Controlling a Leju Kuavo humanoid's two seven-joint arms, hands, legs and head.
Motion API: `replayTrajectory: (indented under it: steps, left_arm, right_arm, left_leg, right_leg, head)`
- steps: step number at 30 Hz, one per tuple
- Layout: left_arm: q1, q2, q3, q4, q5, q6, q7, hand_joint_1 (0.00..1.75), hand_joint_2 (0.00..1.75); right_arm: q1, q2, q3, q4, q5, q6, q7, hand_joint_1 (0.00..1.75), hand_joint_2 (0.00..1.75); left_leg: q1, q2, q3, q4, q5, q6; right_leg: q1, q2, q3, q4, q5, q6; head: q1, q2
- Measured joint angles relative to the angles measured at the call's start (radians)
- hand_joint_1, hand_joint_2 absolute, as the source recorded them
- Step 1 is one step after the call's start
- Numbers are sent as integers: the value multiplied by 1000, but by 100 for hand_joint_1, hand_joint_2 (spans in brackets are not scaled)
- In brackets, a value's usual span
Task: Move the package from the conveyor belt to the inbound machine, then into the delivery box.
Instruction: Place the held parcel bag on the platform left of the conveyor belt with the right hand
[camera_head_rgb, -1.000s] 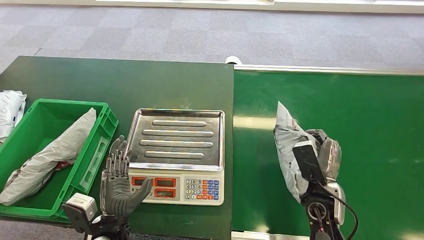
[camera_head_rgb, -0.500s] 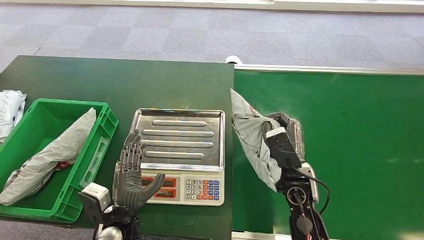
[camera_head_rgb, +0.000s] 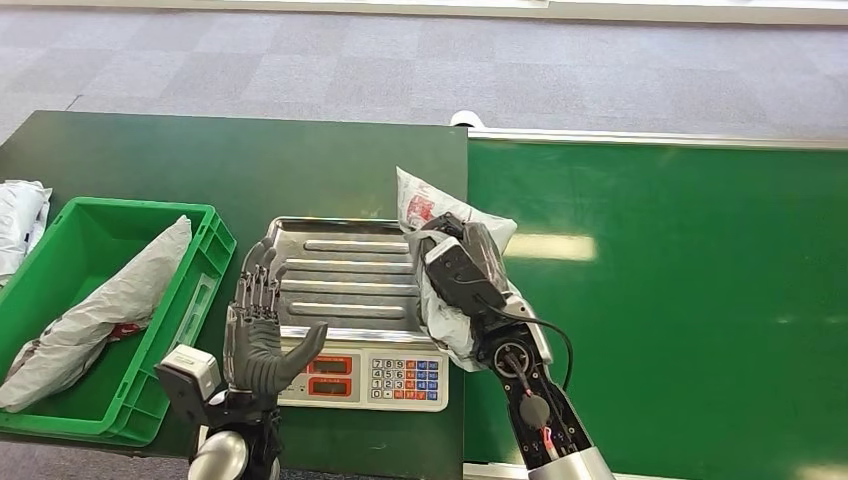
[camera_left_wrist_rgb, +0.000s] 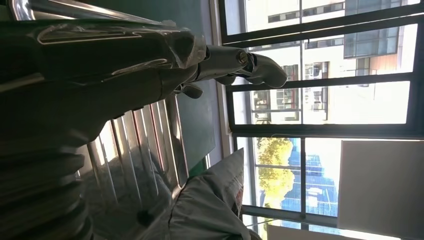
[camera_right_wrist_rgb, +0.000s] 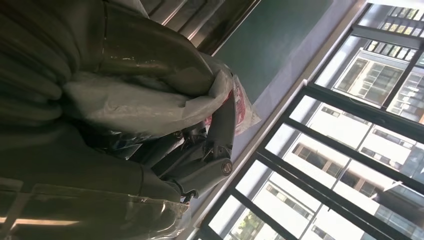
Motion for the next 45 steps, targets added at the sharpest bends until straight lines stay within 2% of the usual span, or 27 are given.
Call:
replayTrajectory:
  steps: [8,21,22,25,26,45]
  left_arm:
    - [-9,-1,41,-17,-8,63,-1,0,175]
    - [-22,-14,94,-29,-21,74,13,0,175]
    - [-22,-15,96,-29,-21,73,13,0,175]
    - [-22,-17,100,-30,-21,72,13,0,175]
    - [-21,-17,101,-30,-21,72,13,0,175]
    - [-19,-17,114,-34,-21,72,13,0,175]
  right_arm:
    - [-37,29,33,81,-18,29,-10,175,175]
    - [-90,66,69,160,-39,30,-11,171,175]
    - [-90,66,72,160,-38,30,-11,134,175]
    - [-91,69,80,161,-36,27,-10,7,175]
    - [-91,70,83,161,-36,25,-8,0,175]
    - [-93,70,100,167,-36,17,-4,0,175]
  left_leg:
    - [1,1,0,0,0,0]
    - [1,0,0,0,0,-1]
    - [1,0,0,0,0,-1]
    - [1,0,0,0,0,-1]
    - [1,0,0,0,0,-1]
    - [1,0,0,0,0,-1]
  right_leg:
    - [1,0,-1,0,0,0]
    - [1,0,-1,0,0,0]
    - [1,0,-1,0,0,0]
    - [1,0,-1,0,0,0]
    - [1,0,-1,0,0,0]
    - [1,0,-1,0,0,0]
  head:
    - [0,0]
    - [0,0]
    - [0,0]
    - [0,0]
    - [0,0]
    - [0,0]
